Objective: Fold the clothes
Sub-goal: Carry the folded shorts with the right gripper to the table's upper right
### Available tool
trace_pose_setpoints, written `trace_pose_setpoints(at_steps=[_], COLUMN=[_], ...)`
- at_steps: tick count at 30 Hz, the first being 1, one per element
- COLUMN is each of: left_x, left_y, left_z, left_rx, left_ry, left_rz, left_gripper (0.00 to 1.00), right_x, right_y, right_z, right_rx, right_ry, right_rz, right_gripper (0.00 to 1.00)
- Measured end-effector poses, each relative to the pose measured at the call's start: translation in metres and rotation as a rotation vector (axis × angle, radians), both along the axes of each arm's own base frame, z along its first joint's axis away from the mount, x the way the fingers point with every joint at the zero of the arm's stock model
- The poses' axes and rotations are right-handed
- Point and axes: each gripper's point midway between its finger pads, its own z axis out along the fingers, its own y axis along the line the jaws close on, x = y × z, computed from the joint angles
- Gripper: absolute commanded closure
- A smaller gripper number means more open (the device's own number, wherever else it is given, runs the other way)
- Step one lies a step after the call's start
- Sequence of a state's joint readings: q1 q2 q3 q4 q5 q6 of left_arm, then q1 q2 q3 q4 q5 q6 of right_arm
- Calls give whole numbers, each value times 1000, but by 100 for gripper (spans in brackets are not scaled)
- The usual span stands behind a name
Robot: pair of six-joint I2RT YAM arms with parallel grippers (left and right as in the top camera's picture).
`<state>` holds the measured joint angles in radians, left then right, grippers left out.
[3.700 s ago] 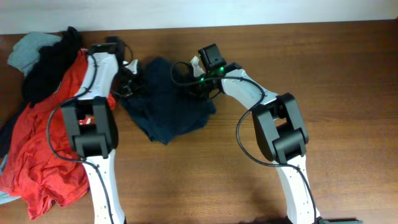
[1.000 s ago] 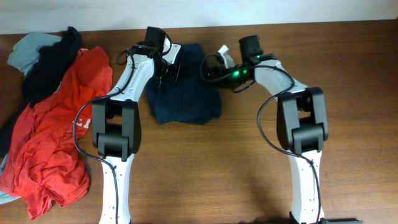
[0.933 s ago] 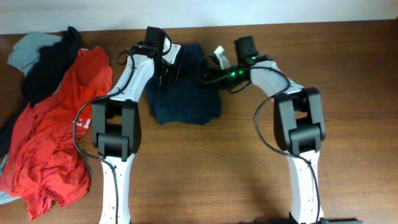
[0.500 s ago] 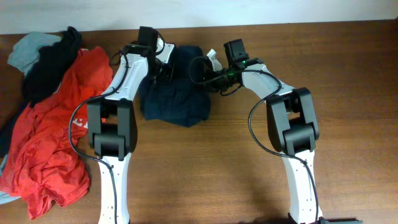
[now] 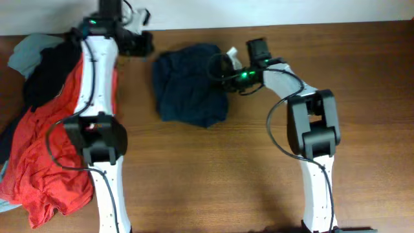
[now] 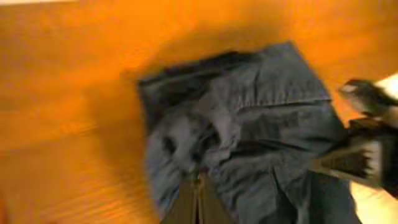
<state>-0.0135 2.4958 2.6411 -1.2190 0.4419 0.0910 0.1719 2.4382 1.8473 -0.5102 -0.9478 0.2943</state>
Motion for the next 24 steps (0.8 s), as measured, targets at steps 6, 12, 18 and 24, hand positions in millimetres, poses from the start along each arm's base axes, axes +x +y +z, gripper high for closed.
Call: trace_pose_setpoints(at_steps=[6,12,18,24], left_x=[-3,-8,-14,-24], left_y=[-3,-17,-36,-69], left_z=[47,61,59,58], left_rx=[-30,-42,-46,-48], left_ry=[-78,-100,-85,-77], left_rz=[-14,-42,-75,-135], left_gripper=[100,100,100,100], right_x=[23,40,39,17], right_y=[-70,-171,-269,-365], right_z=[22,61,83,77], right_rx=[-80,-203,-252,-272], right_ry=[20,-14,-26,38], right_rz=[-187,-431,-631,-814], right_gripper=[96,96,96,96])
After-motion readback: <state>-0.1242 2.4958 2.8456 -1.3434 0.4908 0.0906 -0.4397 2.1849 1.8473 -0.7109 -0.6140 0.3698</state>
